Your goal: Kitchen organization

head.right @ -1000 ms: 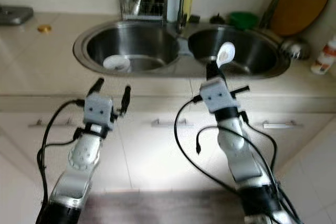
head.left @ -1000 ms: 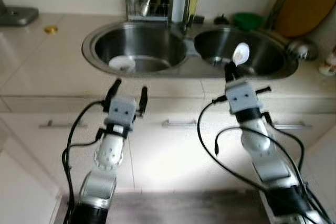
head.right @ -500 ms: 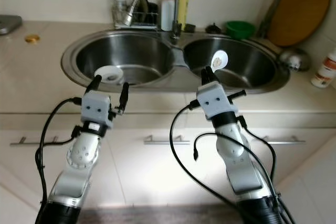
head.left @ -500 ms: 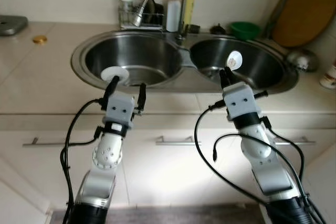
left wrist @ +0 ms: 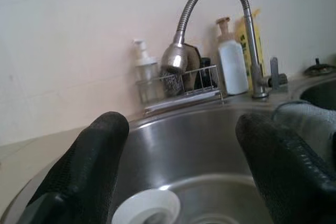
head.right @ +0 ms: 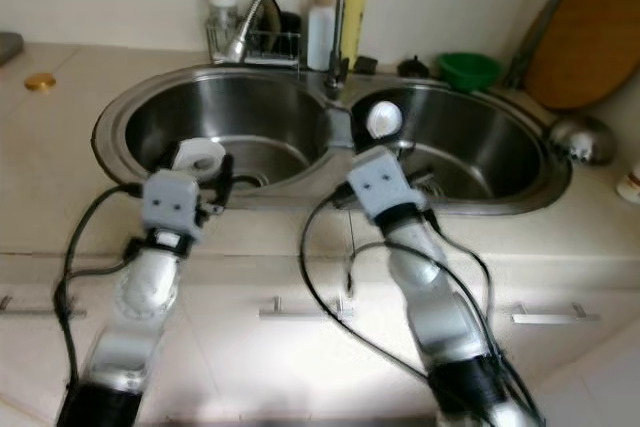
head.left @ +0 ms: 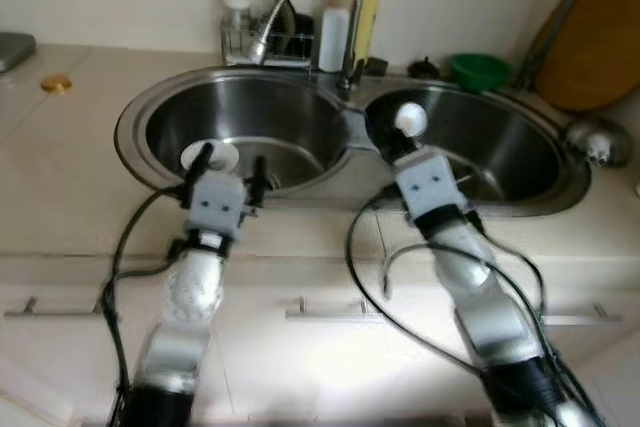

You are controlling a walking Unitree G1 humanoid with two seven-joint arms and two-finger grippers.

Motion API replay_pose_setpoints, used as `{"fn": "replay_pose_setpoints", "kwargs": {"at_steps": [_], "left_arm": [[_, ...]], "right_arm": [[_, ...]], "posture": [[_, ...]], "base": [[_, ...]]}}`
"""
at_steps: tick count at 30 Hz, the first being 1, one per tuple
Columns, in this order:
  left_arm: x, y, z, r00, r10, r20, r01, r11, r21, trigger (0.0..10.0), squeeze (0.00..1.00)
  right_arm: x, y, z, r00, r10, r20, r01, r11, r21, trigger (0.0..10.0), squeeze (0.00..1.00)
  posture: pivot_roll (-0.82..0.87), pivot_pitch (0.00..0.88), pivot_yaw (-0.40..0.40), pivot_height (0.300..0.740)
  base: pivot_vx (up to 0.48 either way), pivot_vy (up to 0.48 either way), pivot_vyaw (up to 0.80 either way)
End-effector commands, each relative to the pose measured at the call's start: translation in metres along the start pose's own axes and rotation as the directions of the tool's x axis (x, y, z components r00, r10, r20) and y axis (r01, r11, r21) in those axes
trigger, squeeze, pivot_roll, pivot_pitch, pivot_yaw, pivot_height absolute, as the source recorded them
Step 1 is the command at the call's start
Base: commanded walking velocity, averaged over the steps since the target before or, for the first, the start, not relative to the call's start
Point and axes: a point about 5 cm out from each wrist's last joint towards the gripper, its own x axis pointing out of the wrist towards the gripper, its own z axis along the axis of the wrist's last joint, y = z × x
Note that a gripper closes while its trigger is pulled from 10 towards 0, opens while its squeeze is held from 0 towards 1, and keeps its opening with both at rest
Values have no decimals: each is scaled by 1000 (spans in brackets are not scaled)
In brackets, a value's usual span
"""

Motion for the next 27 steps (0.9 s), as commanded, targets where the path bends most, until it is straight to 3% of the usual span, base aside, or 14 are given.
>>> {"fn": "replay_pose_setpoints", "kwargs": {"at_steps": [1, 9, 12, 14, 17, 19, 22, 25, 27], "left_arm": [[2, -10, 6, 999, -23, 26, 23, 1000, -15, 10000, 0], [3, -12, 7, 999, -29, 32, 29, 999, -16, 10000, 0], [3, -12, 7, 999, -30, 32, 30, 999, -17, 10000, 0], [4, -13, 7, 999, -31, 34, 31, 999, -17, 10000, 0], [4, -13, 7, 999, -31, 34, 32, 999, -15, 10000, 0], [4, -13, 8, 999, -29, 35, 30, 999, -14, 10000, 0], [4, -13, 8, 999, -28, 36, 29, 999, -13, 10000, 0], [3, -13, 7, 999, -27, 34, 28, 1000, -13, 10000, 0], [3, -13, 7, 999, -28, 33, 28, 1000, -14, 10000, 0]], "right_arm": [[5, -17, -15, 994, -40, -98, 45, 998, 52, 10000, 0], [25, -29, -28, 974, -35, -226, 47, 998, 46, 10000, 0], [30, -36, -37, 957, -43, -287, 71, 994, 86, 10000, 0], [34, -45, -51, 917, -42, -397, 111, 982, 153, 10000, 0], [34, -48, -60, 885, -30, -465, 117, 980, 159, 10000, 0], [30, -55, -72, 836, -44, -547, 147, 978, 146, 10000, 0], [29, -57, -75, 817, -47, -575, 154, 978, 138, 10000, 0], [23, -63, -88, 753, -49, -656, 220, 958, 182, 10000, 0], [21, -64, -91, 735, -43, -677, 241, 950, 201, 10000, 0]], "posture": [[127, 0, -87, 740], [133, 0, -88, 740], [137, 0, -89, 740], [139, 0, -89, 740], [141, 0, -92, 740], [144, 0, -96, 740], [144, 0, -96, 740], [139, 0, -95, 740], [139, 0, -95, 740]], "base": [[300, 0, 0], [148, 0, 0], [0, 0, 0], [0, 0, 0], [0, 0, 0], [0, 0, 0], [0, 0, 0], [0, 0, 0], [0, 0, 0]]}}
